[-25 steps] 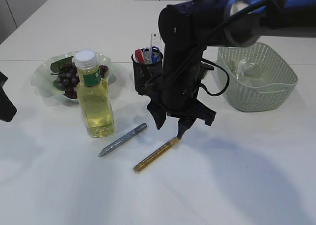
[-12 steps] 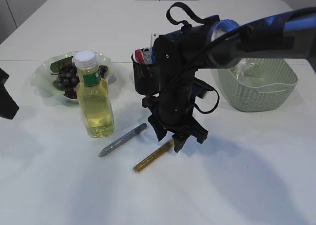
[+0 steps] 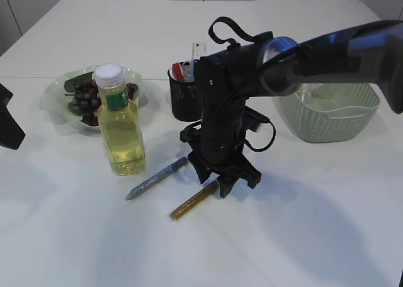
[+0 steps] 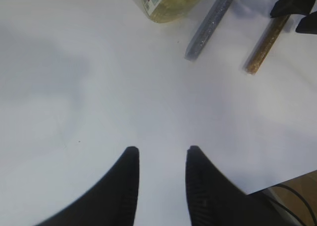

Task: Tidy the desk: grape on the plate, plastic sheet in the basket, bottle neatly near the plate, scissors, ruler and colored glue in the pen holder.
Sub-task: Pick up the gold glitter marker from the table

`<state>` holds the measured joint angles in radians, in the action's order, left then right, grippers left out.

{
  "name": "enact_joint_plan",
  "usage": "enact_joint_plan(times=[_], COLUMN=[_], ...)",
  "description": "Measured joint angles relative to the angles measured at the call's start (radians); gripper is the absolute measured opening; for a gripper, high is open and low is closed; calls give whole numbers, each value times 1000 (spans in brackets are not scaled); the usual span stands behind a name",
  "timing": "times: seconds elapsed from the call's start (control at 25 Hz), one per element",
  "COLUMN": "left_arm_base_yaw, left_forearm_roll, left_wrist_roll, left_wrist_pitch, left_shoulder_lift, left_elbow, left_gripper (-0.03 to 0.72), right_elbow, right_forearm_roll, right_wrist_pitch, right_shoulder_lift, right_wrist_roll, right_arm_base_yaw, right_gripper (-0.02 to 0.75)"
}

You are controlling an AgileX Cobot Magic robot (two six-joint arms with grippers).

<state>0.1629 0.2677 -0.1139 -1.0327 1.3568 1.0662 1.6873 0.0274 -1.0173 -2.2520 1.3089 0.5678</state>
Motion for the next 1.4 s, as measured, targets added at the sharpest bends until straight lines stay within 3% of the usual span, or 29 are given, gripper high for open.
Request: enact_joint_plan(times=[0.36,0.64,0.8,1.2,1.4], left_arm_base_yaw=[0,0,0,0,0], left_forearm_roll=[2,4,4,4,4], left_wrist_roll=[0,0,0,0,0], left_wrist_pitch=[2,6,9,11,11], left_shoulder_lift=[0,0,0,0,0], left_elbow=[0,0,0,0,0], left_gripper=[239,239,239,239,239], right_elbow=[0,0,0,0,46], right_forearm_roll=[0,-6,-8,5,180], right_wrist_pitch=[6,6,-1,19,61], right_shoulder_lift=[-17,-17,-17,82,147], right_wrist_roll=[0,-8,-85,-396,-765], right_arm_base_yaw=[0,0,0,-65,-181], right_gripper=[389,174,153,153,153])
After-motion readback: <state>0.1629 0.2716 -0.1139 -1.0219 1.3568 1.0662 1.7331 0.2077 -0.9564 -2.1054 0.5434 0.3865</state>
